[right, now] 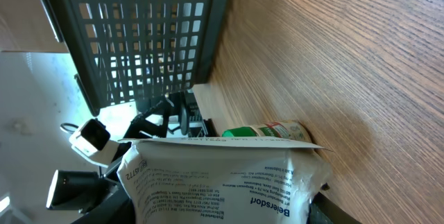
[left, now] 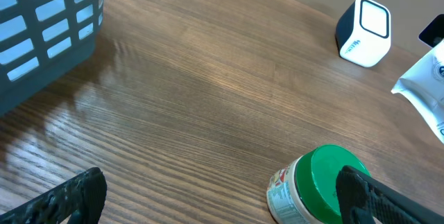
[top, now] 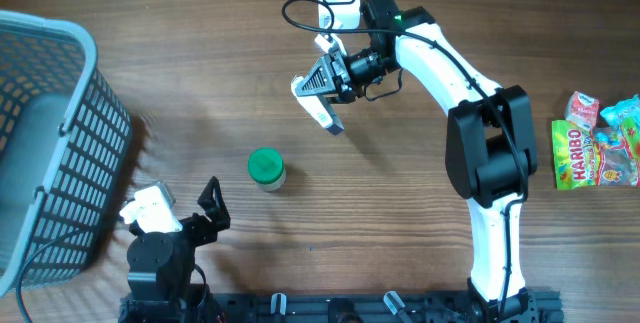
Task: Scan the item barcode
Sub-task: 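Lift the white package and hold it at the scanner, then carry the white package to the right and release it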
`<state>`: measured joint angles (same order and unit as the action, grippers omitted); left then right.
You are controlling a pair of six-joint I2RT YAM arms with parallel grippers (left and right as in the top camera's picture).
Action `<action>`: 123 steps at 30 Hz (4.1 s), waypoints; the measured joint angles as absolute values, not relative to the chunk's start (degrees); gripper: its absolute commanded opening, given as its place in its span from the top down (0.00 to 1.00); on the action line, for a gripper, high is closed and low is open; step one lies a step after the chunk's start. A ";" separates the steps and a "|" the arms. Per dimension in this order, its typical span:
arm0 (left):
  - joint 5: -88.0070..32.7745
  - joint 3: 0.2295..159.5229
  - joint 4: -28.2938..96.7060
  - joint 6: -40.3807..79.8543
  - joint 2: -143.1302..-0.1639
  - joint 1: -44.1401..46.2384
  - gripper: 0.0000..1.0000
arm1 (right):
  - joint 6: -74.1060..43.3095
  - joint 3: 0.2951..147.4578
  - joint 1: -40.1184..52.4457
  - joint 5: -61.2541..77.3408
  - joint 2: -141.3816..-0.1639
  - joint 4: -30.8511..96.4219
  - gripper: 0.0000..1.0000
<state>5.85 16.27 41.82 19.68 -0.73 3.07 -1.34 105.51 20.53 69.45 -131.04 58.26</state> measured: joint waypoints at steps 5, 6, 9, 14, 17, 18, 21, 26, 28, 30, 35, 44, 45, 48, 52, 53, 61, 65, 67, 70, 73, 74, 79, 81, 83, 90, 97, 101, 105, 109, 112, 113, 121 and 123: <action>5.87 16.27 41.82 19.68 -0.73 3.07 0.00 | -1.32 105.51 20.53 69.71 -131.04 58.02 0.44; 5.87 16.27 41.82 19.68 -0.75 3.07 0.00 | -1.10 105.54 20.53 69.87 -131.04 57.58 0.44; 5.87 16.27 41.82 19.68 -0.75 3.07 0.00 | 0.36 105.51 20.53 69.73 -130.96 54.85 0.44; 5.85 16.27 41.87 19.68 -0.75 3.07 0.00 | 0.51 105.51 20.67 53.04 -125.93 49.34 0.46; 5.87 16.27 41.82 19.68 -0.73 3.07 0.00 | 0.23 105.54 20.80 36.86 -121.30 45.60 0.46; 5.87 16.27 41.82 19.68 -0.75 3.07 0.00 | 0.25 105.60 20.82 31.31 -120.36 43.46 0.46; 5.85 16.27 41.82 19.68 -0.73 3.07 0.00 | 1.63 105.80 20.84 21.19 -119.87 38.76 0.46; 5.87 16.27 41.85 19.66 -0.75 3.07 0.00 | 5.58 105.78 20.84 9.37 -119.90 26.30 0.46; 5.85 16.27 41.85 19.68 -0.73 3.07 0.00 | 7.29 105.80 20.84 4.45 -119.90 20.10 0.46; 5.85 16.27 41.85 19.66 -0.73 3.07 0.00 | 9.19 105.80 20.84 0.19 -119.90 15.22 0.46; 5.87 16.27 41.82 19.68 -0.73 3.07 0.00 | 14.61 105.80 21.08 -6.76 -120.31 6.57 0.46; 5.85 16.27 41.85 19.68 -0.73 3.07 0.00 | 37.26 105.78 26.96 -26.33 -130.52 -16.10 0.48; 5.85 16.27 41.85 19.68 -0.73 3.07 0.00 | 40.69 105.78 27.77 -28.18 -131.85 -18.65 0.48; 5.87 16.27 41.82 19.68 -0.75 3.07 0.00 | 52.77 105.78 30.06 -32.99 -135.94 -27.42 0.48; 5.85 16.27 41.85 19.68 -0.75 3.07 0.00 | 66.50 105.80 31.68 -36.58 -140.42 -36.56 0.48; 5.85 16.27 41.82 19.68 -0.75 3.07 0.00 | 68.58 105.80 31.86 -36.86 -141.14 -37.34 0.47; 5.85 16.27 41.82 19.68 -0.73 3.07 0.00 | 82.21 105.91 32.38 -37.28 -147.87 -45.28 0.48; 5.87 16.27 41.82 19.68 -0.73 3.07 0.00 | 84.27 106.26 32.38 -35.14 -148.29 -45.41 0.49; 5.85 16.27 41.82 19.68 -0.73 3.07 0.00 | 84.97 106.74 32.38 -33.98 -148.29 -45.52 0.49; 5.87 16.27 41.82 19.68 -0.73 3.07 0.00 | 85.89 107.02 32.38 -32.80 -148.29 -45.54 0.49; 5.85 16.27 41.82 19.68 -0.75 3.07 0.00 | 86.48 107.09 32.38 -32.53 -148.29 -45.54 0.50; 5.85 16.27 41.82 19.66 -0.73 3.07 0.00 | 86.48 107.09 32.38 -32.58 -148.29 -45.54 0.50; 5.87 16.27 41.82 19.68 -0.75 3.07 0.00 | 82.94 107.22 32.16 -36.03 -147.52 -40.47 0.52; 5.87 16.27 41.82 19.68 -0.75 3.07 0.00 | 79.48 107.20 31.44 -38.81 -145.88 -34.96 0.52; 5.85 16.27 41.82 19.68 -0.75 3.07 0.00 | 74.63 107.20 29.36 -43.35 -142.52 -30.09 0.52; 5.85 16.27 41.82 19.68 -0.75 3.07 0.00 | 61.69 108.84 15.29 -62.87 -133.86 -19.27 0.53; 5.85 16.27 41.82 19.68 -0.73 3.07 0.00 | 33.04 107.22 1.04 -65.78 -134.04 17.30 0.53; 5.87 16.27 41.82 19.68 -0.75 3.07 0.00 | 19.68 104.36 -7.03 -65.36 -134.04 24.03 0.53; 5.85 16.27 41.82 19.68 -0.73 3.07 0.00 | 12.29 101.97 -12.01 -62.37 -134.04 29.74 0.46; 5.85 16.27 41.82 19.68 -0.73 3.07 0.00 | 2.00 99.90 -17.15 -53.21 -134.04 36.75 0.00; 5.85 16.27 41.82 19.68 -0.73 3.07 0.00 | -2.70 100.01 -19.00 -46.78 -134.02 39.90 0.00; 5.85 16.27 41.82 19.68 -0.73 3.07 0.00 | -3.99 100.62 -19.25 -44.73 -133.80 41.43 0.00; 5.87 16.27 41.82 19.68 -0.73 3.07 0.00 | -10.22 105.91 -16.19 -1.48 -121.40 50.81 0.00; 5.85 16.27 41.82 19.68 -0.73 3.07 0.00 | -13.85 107.59 -12.32 10.44 -115.70 53.98 0.00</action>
<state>5.85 16.27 41.82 19.68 -0.73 3.07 -13.85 107.59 -12.32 10.44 -115.70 53.98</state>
